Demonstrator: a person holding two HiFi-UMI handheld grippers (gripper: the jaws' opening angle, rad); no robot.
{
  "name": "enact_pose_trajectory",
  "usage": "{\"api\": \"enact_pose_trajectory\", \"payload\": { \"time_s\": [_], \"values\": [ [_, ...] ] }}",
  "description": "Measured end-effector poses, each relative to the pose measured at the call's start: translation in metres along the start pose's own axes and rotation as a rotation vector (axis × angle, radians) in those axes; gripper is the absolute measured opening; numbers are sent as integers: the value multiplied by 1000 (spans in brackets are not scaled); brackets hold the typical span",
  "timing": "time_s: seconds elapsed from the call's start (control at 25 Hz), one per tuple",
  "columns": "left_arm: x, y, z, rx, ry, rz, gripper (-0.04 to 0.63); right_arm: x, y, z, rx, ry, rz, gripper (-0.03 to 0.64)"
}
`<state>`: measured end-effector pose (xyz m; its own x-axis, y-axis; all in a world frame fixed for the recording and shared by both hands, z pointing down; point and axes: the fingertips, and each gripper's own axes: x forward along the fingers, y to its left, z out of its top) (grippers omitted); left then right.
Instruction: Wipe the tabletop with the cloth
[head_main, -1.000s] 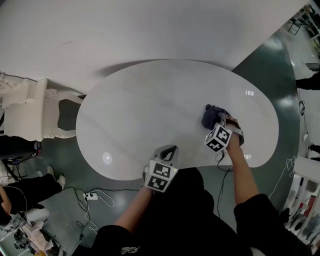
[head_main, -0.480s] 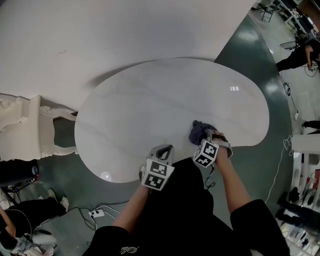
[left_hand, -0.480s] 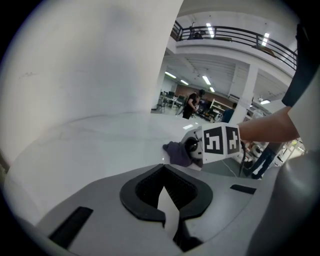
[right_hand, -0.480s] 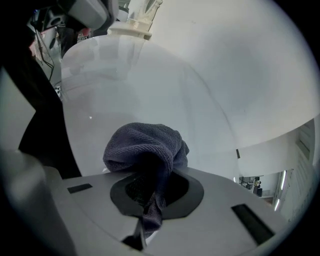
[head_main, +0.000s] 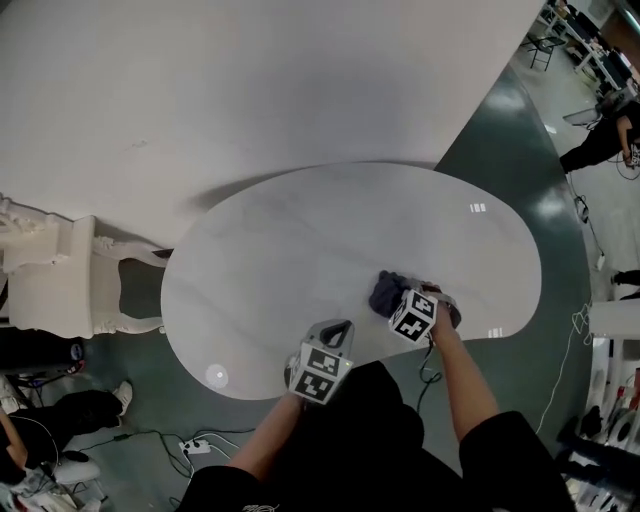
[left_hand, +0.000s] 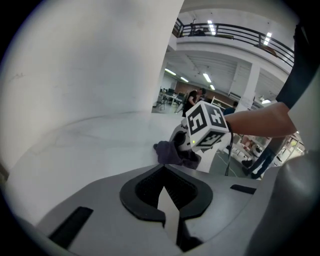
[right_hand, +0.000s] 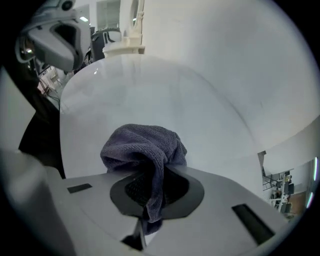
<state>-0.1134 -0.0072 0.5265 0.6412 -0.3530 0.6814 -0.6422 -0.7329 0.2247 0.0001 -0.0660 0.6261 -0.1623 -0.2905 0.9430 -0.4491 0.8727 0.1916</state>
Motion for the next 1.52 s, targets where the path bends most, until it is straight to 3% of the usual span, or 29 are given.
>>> {"api": "enact_pose_trajectory", "payload": {
  "time_s": [0.24,0.56,0.76,0.88,1.08,1.28,1.52],
  "values": [
    [12,48,12,-85,39,85,8,23,-75,38,-68,-35,-64,17],
    [44,58,37,-146,69,100,8,51,-178,84,-242,-84,-163,16],
    [51,66,35,-202,76,119,8,65,-231,115,-352,-177,-354,16],
    [49,73,27,-240,91,147,8,70,-255,126,-339,-231,-459,15],
    [35,91,17,-296,85,202,8,79,-295,139,-101,-223,-418,15],
    [25,100,4,-334,63,218,8,80,-290,146,-83,-164,-446,15],
    [7,95,-16,-287,59,160,8,66,-222,143,-101,-180,-397,15]
  ]
}}
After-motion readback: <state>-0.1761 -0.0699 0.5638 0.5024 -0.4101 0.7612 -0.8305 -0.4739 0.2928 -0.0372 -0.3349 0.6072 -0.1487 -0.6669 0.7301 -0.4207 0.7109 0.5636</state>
